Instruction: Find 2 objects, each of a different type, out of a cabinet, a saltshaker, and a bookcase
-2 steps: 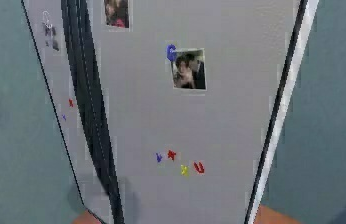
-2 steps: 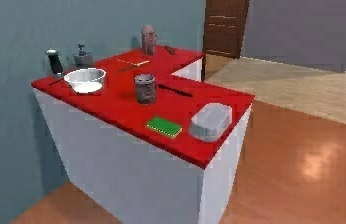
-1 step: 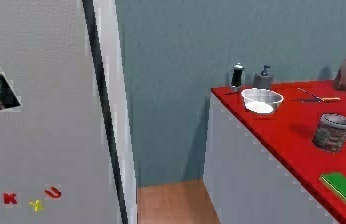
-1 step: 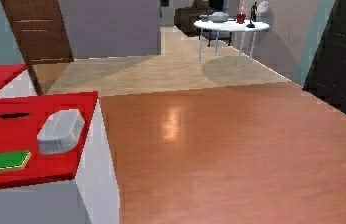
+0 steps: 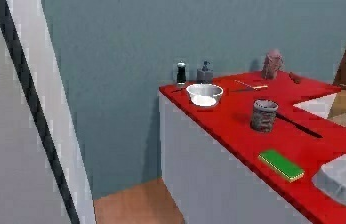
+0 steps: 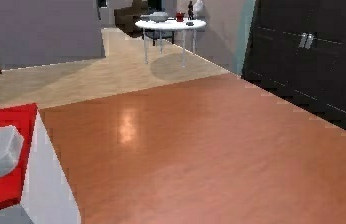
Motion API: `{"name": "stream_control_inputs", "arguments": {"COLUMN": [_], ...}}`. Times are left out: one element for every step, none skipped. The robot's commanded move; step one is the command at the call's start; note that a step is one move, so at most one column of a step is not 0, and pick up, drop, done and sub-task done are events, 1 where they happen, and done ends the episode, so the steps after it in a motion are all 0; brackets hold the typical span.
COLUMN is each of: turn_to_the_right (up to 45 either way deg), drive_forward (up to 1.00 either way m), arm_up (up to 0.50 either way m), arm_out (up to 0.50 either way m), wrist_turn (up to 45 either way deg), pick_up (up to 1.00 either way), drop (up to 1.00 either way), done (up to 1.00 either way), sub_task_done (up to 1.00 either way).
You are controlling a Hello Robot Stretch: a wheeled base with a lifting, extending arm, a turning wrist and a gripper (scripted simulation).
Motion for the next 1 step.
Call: {"name": "stream_control_inputs", "arguments": {"turn_to_the_right": [0.0], "drive_forward": [0.0], "arm_up": [0.0], "arm_out": [0.0], "wrist_turn": [0.0], "pick_up": [0.0], "drop": [0.0], "done": [1.0], "sub_task_done": [0.0]}}
